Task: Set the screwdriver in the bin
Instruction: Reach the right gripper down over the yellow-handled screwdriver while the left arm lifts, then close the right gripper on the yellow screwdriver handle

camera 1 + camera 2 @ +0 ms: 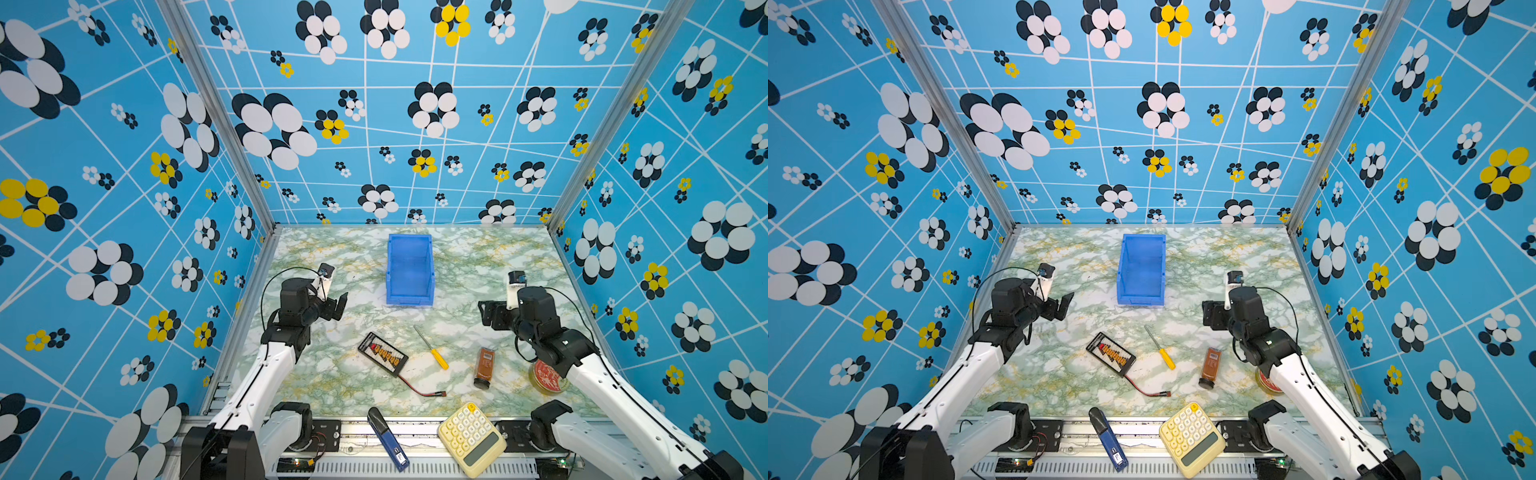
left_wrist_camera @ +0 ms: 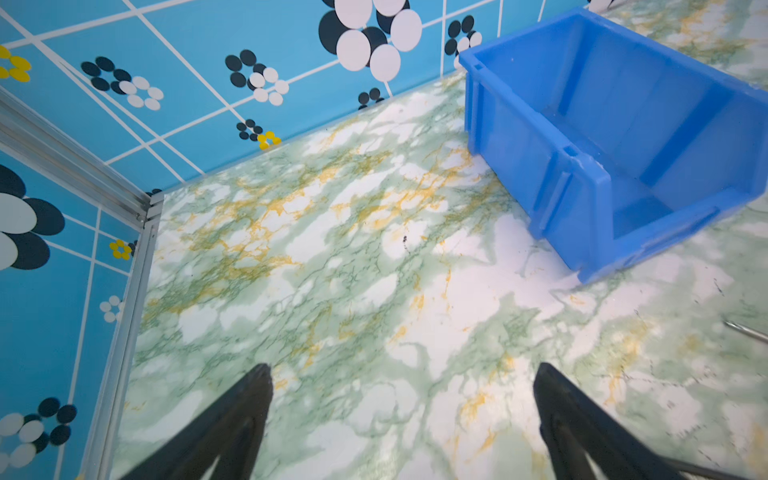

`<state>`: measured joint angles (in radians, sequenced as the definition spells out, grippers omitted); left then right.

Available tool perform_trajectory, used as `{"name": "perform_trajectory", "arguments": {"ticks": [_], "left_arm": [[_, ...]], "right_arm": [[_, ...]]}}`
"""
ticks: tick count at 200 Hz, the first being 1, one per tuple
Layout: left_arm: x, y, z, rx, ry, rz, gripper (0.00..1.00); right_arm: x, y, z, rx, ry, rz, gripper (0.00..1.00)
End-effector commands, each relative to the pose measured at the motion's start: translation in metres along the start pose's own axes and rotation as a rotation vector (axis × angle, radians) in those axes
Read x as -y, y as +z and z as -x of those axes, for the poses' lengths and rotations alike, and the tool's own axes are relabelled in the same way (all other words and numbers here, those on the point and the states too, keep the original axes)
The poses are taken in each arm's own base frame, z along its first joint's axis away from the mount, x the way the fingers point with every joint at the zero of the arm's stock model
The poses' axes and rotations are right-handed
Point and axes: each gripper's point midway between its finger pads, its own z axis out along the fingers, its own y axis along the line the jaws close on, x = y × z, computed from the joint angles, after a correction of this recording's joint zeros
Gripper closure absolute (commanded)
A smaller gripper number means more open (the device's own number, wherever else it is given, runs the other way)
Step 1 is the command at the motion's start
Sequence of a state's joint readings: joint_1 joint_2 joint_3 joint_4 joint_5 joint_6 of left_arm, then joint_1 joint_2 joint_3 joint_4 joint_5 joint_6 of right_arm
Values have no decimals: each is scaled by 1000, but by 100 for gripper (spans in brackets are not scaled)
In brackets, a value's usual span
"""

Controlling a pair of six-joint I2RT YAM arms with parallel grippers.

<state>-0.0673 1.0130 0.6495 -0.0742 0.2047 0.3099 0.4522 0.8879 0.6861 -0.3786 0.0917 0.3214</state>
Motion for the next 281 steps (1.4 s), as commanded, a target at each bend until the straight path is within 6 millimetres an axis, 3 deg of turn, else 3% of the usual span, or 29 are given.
{"name": "perform_trajectory", "arguments": {"ticks": [1, 41, 78, 103, 208, 281], "left_arm": [[16, -31, -13, -179, 30, -78, 1], [31, -61, 16, -270, -46, -192, 1], [42, -71, 41, -284, -131, -270, 1], [50, -72, 44, -282, -154, -299, 1], [50, -67, 34, -311, -146, -297, 1], [52, -65, 33, -312, -155, -304, 1]], "right_arm": [[-31, -9, -36, -161, 1, 104, 21], [-82, 7, -72, -315, -143, 183, 30], [-107, 29, -103, -418, -240, 184, 35], [-117, 40, -124, -466, -259, 203, 38], [-117, 67, -173, -632, -311, 141, 56], [-99, 74, -179, -639, -344, 22, 72]]}}
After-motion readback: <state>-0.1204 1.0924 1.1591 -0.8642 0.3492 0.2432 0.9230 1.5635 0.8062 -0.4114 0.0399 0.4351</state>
